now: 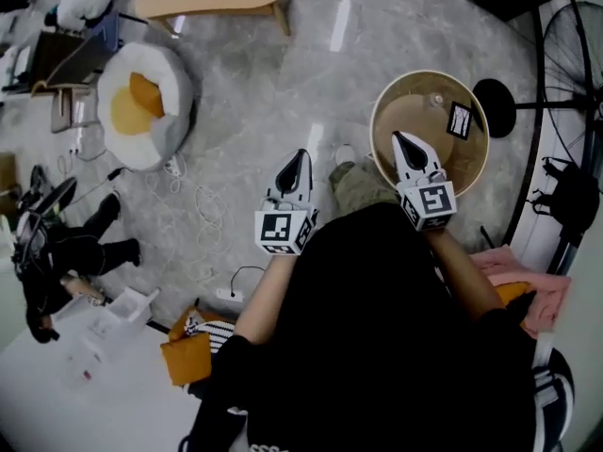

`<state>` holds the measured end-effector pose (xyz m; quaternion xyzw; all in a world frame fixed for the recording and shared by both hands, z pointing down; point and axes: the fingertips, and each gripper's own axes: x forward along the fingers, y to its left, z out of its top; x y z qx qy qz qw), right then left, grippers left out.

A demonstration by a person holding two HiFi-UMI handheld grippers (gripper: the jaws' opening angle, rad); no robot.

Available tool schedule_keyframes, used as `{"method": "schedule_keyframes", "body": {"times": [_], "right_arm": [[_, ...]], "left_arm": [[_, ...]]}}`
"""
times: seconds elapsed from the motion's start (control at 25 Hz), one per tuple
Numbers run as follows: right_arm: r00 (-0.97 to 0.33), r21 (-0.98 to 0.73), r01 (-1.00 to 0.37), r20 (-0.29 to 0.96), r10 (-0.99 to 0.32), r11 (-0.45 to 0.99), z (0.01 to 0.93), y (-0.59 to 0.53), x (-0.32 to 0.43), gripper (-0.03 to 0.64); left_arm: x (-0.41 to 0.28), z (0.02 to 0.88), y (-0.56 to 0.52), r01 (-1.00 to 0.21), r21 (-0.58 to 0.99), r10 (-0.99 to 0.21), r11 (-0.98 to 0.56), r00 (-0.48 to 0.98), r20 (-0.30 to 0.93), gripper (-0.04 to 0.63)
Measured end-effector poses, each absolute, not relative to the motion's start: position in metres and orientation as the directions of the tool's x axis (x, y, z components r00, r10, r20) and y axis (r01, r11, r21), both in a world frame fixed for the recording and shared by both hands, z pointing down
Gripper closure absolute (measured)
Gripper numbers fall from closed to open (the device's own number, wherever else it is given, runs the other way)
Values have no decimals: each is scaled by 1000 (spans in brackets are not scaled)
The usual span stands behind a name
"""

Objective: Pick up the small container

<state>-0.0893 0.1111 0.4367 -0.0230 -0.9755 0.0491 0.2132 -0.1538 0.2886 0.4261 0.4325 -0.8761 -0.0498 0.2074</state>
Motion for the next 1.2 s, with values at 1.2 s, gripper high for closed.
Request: {"method": "schedule_keyframes", "body": {"times": [1.2], "right_arm": [[-754, -140, -613, 398, -522, 778, 437, -160, -72, 595]], "left_arm": [[-249, 477, -45, -956, 277, -891, 101, 37, 453, 574]]}}
